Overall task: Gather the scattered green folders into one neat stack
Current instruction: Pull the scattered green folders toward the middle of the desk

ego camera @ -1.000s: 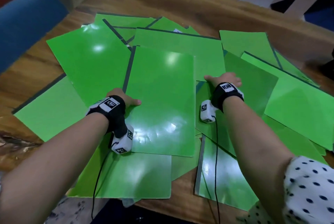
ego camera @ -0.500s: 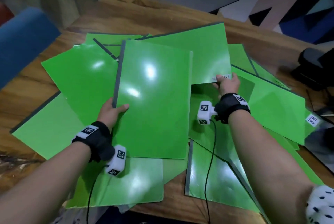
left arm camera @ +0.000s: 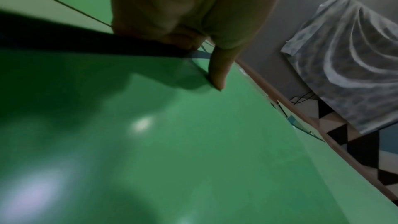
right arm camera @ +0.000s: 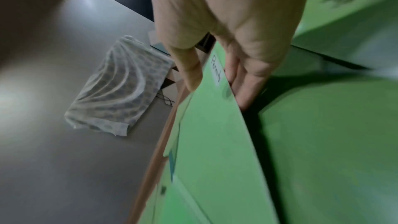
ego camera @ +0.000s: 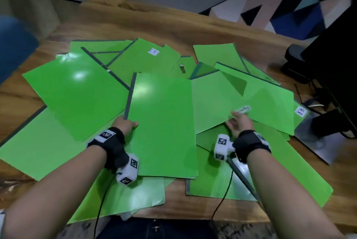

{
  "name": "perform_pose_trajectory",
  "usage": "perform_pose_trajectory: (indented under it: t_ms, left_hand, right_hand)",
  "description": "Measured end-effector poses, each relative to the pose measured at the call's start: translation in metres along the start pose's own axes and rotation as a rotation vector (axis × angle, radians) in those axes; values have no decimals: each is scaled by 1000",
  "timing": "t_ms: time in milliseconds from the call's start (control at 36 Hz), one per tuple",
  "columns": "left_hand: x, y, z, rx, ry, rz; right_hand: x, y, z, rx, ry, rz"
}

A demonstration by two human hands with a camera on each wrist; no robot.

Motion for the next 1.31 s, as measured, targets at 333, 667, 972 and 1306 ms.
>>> perform_pose_trajectory:
  t_ms: [333, 667, 972, 1306]
  left_hand:
    - [-2, -9, -5, -198, -70, -202]
    - [4, 5, -7, -4, -29, 18]
    - [10, 12, -14, 72, -34, 51]
    - [-6, 1, -12, -161, -53, -128]
  right_hand:
    - [-5, -15, -39, -233, -282, 17]
    - [41, 1, 9, -941, -304, -224]
    - [23, 8, -7, -897, -181, -250]
    - [-6, 38, -5, -543, -72, 87]
Point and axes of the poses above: each hand's wrist, its own x-axis towards the middle knuckle, its own z-axis out of the back of the hand, y = z × x, the point moved 4 cm from there along x, towards the middle knuckle, and after that the axes turned 11 degrees about y, right-handed, at the moved point
